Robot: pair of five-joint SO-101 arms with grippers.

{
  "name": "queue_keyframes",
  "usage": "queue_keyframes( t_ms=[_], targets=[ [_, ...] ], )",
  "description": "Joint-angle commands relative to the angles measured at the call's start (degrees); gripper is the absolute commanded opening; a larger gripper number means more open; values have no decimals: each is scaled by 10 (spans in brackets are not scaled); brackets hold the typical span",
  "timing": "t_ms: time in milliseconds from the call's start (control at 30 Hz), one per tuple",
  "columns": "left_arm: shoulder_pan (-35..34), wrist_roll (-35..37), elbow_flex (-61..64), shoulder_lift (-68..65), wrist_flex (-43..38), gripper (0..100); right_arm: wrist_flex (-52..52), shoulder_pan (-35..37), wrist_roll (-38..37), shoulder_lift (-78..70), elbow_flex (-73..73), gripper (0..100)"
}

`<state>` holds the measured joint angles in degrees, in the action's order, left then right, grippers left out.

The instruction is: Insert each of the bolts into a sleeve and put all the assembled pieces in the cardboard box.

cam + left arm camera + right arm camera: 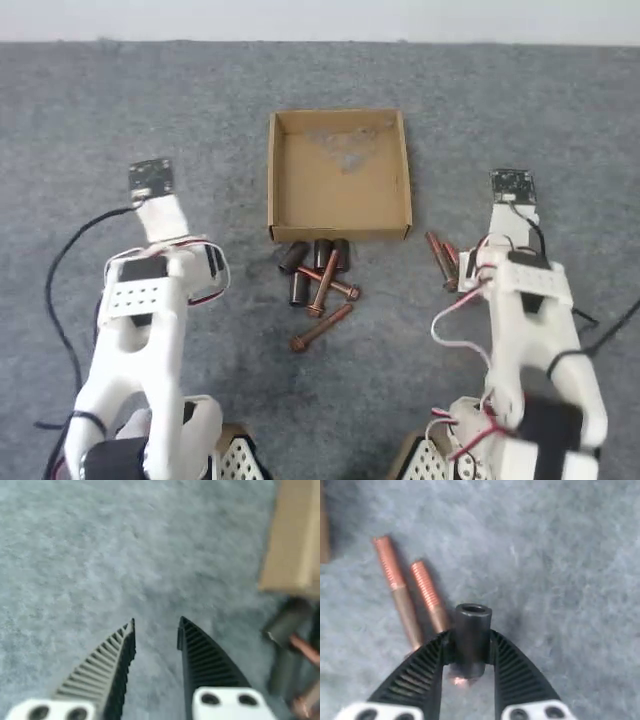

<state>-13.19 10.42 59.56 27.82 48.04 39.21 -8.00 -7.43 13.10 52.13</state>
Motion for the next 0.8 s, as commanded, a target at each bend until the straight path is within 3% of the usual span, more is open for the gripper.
queue_keyframes(
  t_ms=[0,200,367,567,767],
  targets=[
    [72,-67,-50,73,124,130,15,-7,4,-61,-76,6],
    [227,-84,49,236,154,134,69,-7,5,-138,-153,6],
    [325,-189,130,326,155,134,73,-7,6,-140,-156,6],
    [381,-223,152,311,149,134,73,-7,6,-140,-156,6],
    [391,-222,143,203,85,134,73,-7,5,-140,-156,6]
  ],
)
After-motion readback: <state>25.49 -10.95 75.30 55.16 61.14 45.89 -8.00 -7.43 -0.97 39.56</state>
